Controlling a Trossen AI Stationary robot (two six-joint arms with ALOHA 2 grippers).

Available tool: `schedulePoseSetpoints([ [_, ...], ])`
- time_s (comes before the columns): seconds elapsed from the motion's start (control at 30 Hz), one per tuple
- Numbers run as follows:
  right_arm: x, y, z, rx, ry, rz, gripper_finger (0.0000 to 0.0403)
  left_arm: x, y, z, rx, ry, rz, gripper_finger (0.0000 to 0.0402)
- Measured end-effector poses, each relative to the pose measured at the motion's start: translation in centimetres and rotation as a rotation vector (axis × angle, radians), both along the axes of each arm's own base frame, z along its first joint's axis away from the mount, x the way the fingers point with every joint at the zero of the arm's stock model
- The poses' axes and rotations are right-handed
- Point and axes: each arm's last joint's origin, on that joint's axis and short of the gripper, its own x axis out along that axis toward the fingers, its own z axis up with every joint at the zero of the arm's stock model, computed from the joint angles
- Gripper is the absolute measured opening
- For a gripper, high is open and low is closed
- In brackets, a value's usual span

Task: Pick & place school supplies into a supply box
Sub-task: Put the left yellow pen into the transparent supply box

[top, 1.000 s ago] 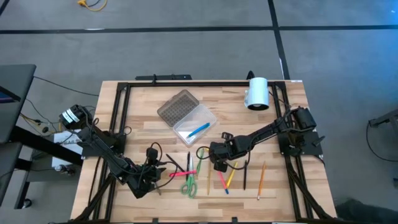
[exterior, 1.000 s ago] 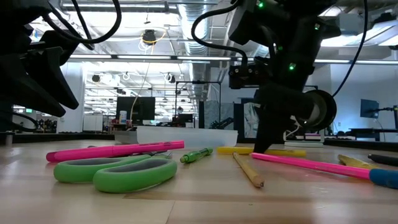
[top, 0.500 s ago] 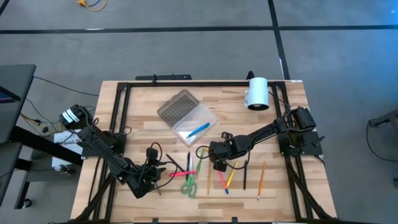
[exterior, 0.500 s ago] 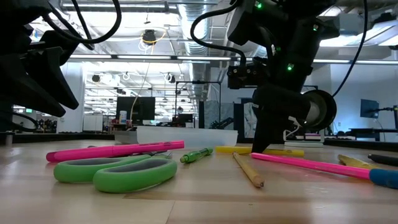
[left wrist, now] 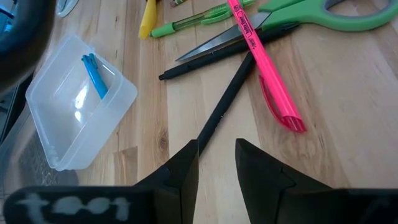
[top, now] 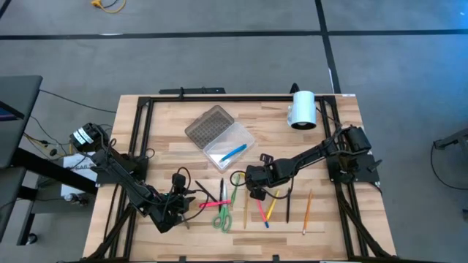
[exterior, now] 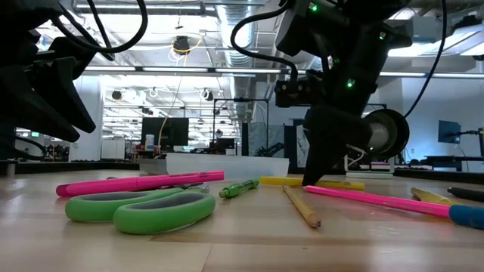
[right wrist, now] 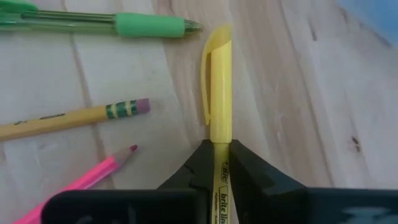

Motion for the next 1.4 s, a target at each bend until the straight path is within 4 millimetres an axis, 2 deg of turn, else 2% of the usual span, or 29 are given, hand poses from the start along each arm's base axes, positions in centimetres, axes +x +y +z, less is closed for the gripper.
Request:
schedulePoseSetpoints([
  [0.27,0.0,0.0,0.0,-0.023,-0.002,-0.006,0.0006,0.0,0.0,0.0,0.001,0.0,0.0,0.0096],
  [0.6,-0.2,0.6,0.3,-0.065,-0.011,0.005,0.0013,0.0,0.0,0.0,0.001,0.001,0.0,0.0096],
  [0.8,0.3,1.6,1.8,-0.089,0.0,0.031,0.001,0.0,0.0,0.0,0.003,0.002,0.0,0.0096],
  [1.03,1.7,2.7,4.7,-0.169,-0.033,0.13,0.0014,0.0,0.0,0.0,0.003,0.003,-0.001,0.0096],
  [1.23,3.4,1.1,6.5,-0.24,-0.049,0.256,0.0012,0.0,0.0,0.0,0.003,0.003,0.0,0.0096],
  [1.4,5.1,-2.6,7.1,-0.316,-0.087,0.302,0.0015,0.0,0.0,0.0,0.004,0.003,-0.001,0.0096],
])
